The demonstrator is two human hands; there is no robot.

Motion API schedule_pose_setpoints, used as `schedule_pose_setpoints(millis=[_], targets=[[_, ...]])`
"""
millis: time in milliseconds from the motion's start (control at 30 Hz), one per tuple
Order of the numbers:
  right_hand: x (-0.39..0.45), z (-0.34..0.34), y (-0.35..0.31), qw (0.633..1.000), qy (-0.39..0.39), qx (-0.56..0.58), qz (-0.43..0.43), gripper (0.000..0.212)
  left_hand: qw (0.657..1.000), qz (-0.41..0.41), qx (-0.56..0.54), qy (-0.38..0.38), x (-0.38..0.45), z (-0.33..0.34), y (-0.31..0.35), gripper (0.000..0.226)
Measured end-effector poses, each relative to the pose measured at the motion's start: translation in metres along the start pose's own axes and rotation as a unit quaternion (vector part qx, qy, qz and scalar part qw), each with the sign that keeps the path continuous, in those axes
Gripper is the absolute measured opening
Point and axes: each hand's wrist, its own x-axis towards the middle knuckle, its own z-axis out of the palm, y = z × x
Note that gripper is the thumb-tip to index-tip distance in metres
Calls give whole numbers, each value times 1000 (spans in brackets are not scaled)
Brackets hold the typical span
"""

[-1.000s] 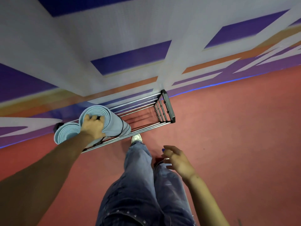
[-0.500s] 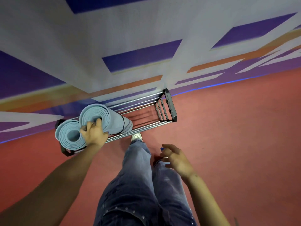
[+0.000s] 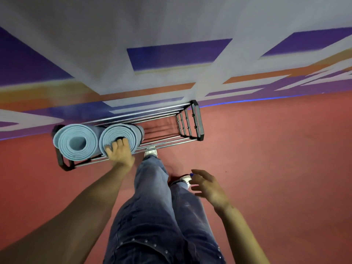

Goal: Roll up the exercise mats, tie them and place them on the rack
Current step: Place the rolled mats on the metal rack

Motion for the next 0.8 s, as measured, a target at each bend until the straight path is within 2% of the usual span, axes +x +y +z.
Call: schedule_pose_setpoints(millis=[167, 267, 333, 467, 600, 733, 800], targets=[[2, -9, 0, 1000, 11, 10, 9, 29, 999, 25, 22, -41, 25, -21, -4, 62], [3, -13, -2, 999, 12, 38, 14, 28, 998, -11, -59, -33, 16, -35, 4, 77], [1, -17, -4, 998, 11, 54, 5, 27, 994, -14, -110, -16, 3, -46, 14, 77], [-5, -30, -9, 994, 10, 108, -24, 23, 983, 68, -169, 25, -32, -76, 47, 56], [-20, -59, 4, 988, 7, 140, -63, 22, 962, 174, -207, -29, -76, -101, 89, 41], [-50, -115, 39, 985, 21, 145, -95, 22, 942, 215, -259, -13, -134, -125, 147, 12], [-70, -157, 61, 981, 43, 154, -110, 21, 923, 232, -308, -2, -166, -129, 185, 15]])
